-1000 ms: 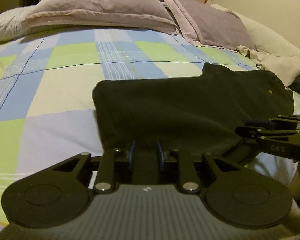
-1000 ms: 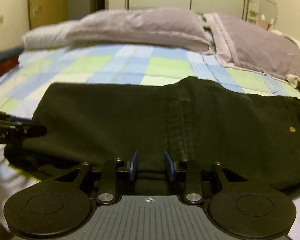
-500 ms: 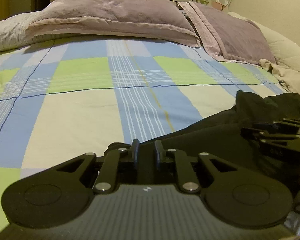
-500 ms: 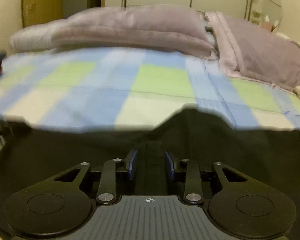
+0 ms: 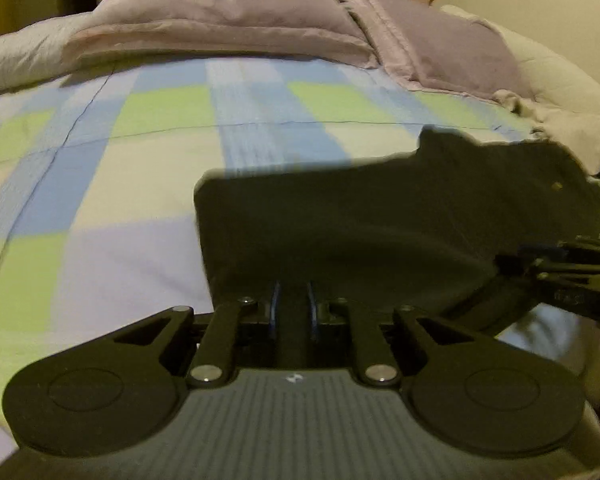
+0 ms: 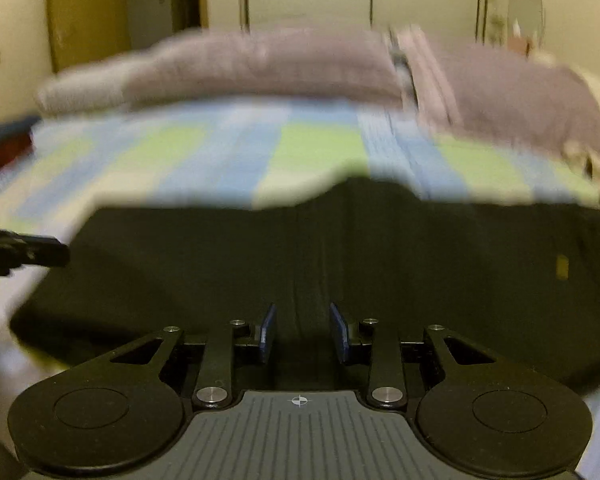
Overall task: Fold clothes
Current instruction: 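Open both grippers and lift away from the folded trousers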
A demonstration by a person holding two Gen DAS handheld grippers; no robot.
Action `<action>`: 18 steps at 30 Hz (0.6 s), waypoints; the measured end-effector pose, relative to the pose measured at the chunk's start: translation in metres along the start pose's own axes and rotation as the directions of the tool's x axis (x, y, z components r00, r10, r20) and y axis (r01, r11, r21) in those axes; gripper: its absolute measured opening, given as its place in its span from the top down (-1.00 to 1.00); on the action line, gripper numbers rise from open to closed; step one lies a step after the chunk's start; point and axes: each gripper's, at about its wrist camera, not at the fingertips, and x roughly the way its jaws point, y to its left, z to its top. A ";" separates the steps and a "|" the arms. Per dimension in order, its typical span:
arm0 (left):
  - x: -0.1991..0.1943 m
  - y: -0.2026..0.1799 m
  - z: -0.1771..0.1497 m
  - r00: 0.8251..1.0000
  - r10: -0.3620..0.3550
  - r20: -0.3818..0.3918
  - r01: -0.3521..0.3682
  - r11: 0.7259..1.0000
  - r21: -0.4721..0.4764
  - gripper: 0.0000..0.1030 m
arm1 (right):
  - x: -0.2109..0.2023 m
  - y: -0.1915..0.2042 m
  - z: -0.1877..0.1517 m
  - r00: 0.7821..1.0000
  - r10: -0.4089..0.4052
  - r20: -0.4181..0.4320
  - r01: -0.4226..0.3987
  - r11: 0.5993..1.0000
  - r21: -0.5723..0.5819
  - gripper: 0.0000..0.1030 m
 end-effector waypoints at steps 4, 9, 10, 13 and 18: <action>-0.017 -0.006 -0.001 0.999 0.042 0.018 -0.041 0.998 -0.055 0.77 | -0.009 0.006 -0.005 0.999 -0.030 -0.020 0.030 1.000 0.002 0.35; -0.046 -0.019 -0.016 0.999 0.046 0.012 -0.045 0.996 -0.077 0.76 | -0.045 -0.027 -0.018 0.998 0.069 0.013 -0.070 0.955 0.287 0.31; -0.048 -0.023 -0.019 0.999 0.054 0.007 -0.054 0.996 -0.069 0.76 | -0.051 -0.035 -0.023 0.996 0.086 0.024 -0.089 0.934 0.345 0.28; -0.059 -0.038 -0.022 0.998 0.056 0.000 -0.056 0.998 -0.024 0.74 | -0.064 -0.062 -0.040 0.995 0.101 0.020 -0.098 0.869 0.486 0.27; -0.066 -0.054 -0.022 0.998 0.068 -0.012 -0.068 0.998 -0.015 0.65 | -0.103 -0.103 -0.052 0.995 0.039 0.090 -0.086 0.784 0.614 0.09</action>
